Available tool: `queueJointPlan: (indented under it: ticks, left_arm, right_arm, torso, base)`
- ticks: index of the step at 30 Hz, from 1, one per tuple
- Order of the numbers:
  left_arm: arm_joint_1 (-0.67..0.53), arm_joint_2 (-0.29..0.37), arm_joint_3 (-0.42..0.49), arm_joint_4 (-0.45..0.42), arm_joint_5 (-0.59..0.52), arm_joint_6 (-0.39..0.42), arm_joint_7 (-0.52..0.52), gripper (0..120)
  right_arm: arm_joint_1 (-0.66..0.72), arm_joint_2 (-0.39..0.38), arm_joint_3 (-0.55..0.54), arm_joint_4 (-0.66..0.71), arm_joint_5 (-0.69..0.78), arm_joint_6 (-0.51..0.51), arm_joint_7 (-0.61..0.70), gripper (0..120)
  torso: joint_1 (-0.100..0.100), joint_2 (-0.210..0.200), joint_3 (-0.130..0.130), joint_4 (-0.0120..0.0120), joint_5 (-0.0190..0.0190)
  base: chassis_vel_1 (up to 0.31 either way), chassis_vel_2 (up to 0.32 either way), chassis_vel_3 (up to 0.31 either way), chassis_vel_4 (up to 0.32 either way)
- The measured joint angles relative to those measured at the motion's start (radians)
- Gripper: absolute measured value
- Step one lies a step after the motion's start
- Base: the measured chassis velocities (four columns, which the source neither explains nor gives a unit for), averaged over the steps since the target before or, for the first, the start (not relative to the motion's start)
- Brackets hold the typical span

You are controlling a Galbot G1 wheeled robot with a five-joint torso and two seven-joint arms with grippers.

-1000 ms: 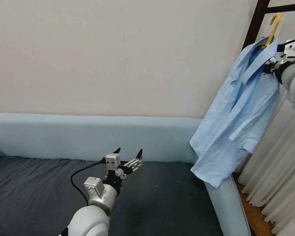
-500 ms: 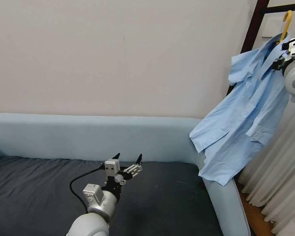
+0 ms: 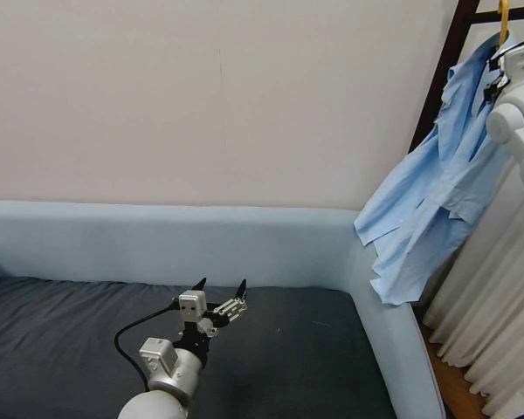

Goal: Pick up the clothes from the sofa and hang them on the clothes hanger.

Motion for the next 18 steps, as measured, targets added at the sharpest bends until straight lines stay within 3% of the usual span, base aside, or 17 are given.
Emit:
queueJointPlan:
  ticks: [11, 18]
  left_arm:
    - [0.022, 0.031, -0.052, 0.001, 0.044, 0.005, -0.002, 100]
    - [0.034, 0.072, -0.116, 0.018, 0.058, -0.054, 0.066, 100]
  right_arm:
    - [0.061, 0.155, 0.035, -0.185, -0.008, 0.019, 0.042, 8]
    - [0.091, 0.213, 0.056, -0.307, -0.019, 0.052, 0.058, 8]
  torso:
    - [0.0, 0.0, 0.0, 0.0005, -0.0004]
    - [0.0, 0.0, 0.0, 0.0, 0.0001]
  base:
    - [0.0, 0.0, 0.0, 0.0]
    - [0.0, 0.0, 0.0, 0.0]
